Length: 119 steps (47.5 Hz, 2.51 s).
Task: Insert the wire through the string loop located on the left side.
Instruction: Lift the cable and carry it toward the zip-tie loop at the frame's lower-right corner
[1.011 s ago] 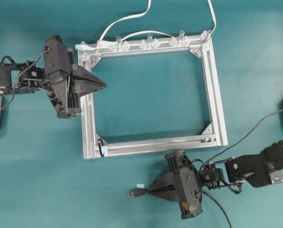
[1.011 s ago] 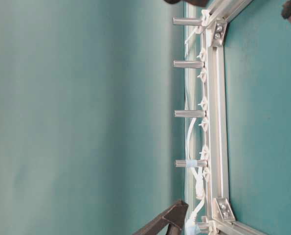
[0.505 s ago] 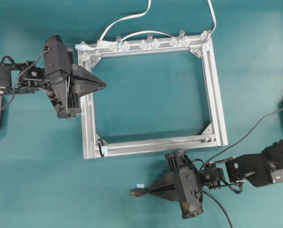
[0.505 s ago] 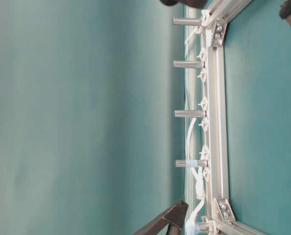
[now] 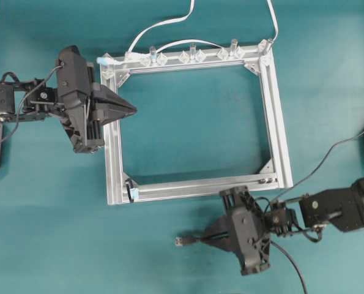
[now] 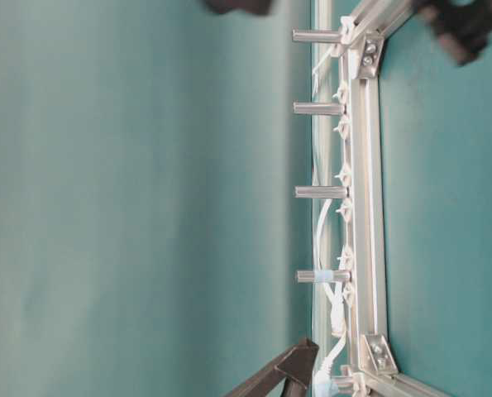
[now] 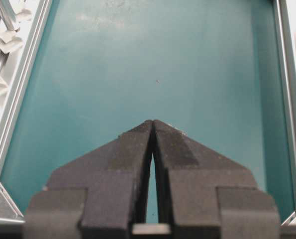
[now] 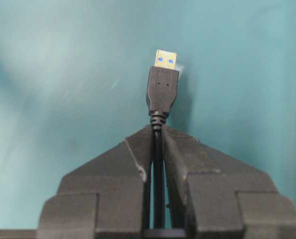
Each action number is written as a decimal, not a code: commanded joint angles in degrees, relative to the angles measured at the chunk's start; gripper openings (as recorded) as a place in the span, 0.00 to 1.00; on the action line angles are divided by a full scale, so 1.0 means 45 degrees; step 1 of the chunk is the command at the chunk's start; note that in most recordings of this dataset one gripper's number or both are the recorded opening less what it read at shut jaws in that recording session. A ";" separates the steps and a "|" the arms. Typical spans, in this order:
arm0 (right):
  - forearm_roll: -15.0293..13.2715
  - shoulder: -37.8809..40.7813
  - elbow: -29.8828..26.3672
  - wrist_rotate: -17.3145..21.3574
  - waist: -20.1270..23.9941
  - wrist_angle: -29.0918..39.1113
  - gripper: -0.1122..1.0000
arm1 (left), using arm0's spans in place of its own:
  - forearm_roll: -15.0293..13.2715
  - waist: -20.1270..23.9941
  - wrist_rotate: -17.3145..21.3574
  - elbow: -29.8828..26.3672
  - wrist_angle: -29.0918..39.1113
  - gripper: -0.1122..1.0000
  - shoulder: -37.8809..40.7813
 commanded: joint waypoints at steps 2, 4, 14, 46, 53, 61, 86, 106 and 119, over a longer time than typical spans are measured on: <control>-0.0039 -0.0820 -0.0117 -0.0156 -0.0332 -0.0039 0.18 | 0.0039 -0.0059 -0.0039 -0.0215 -0.0059 0.10 -0.0195; -0.0039 -0.0918 -0.0137 -0.0312 -0.0430 -0.0039 0.18 | 0.0020 -0.0059 -0.0039 -0.0215 -0.0059 0.10 -0.0195; -0.0039 -0.1367 -0.0195 -0.0840 -0.0781 0.0039 0.18 | 0.0039 -0.0098 -0.0039 -0.0215 -0.0059 0.10 -0.0215; -0.0039 -0.1621 -0.0254 -0.0859 -0.0977 0.0488 0.18 | 0.0039 -0.0117 -0.0020 -0.0176 -0.0059 0.10 -0.0215; -0.0039 -0.1621 -0.0254 -0.0859 -0.0996 0.0488 0.18 | 0.0020 -0.0137 -0.0020 -0.0176 -0.0078 0.10 -0.0215; -0.0039 -0.1602 -0.0273 -0.0859 -0.1055 0.0488 0.18 | 0.0039 -0.0156 -0.0020 -0.0156 -0.0059 0.10 -0.0195; -0.0352 -0.1621 -0.0391 -0.0937 -0.1953 0.0527 0.18 | 0.0039 -0.0273 -0.0020 -0.0137 -0.0059 0.10 -0.0215; -0.1309 -0.1621 -0.0723 -0.0977 -0.2656 0.1660 0.18 | 0.0020 -0.0293 -0.0020 -0.0137 -0.0059 0.10 -0.0215; -0.1406 -0.1602 -0.0742 -0.0977 -0.2891 0.1680 0.18 | 0.0020 -0.0293 -0.0020 -0.0117 -0.0059 0.10 -0.0215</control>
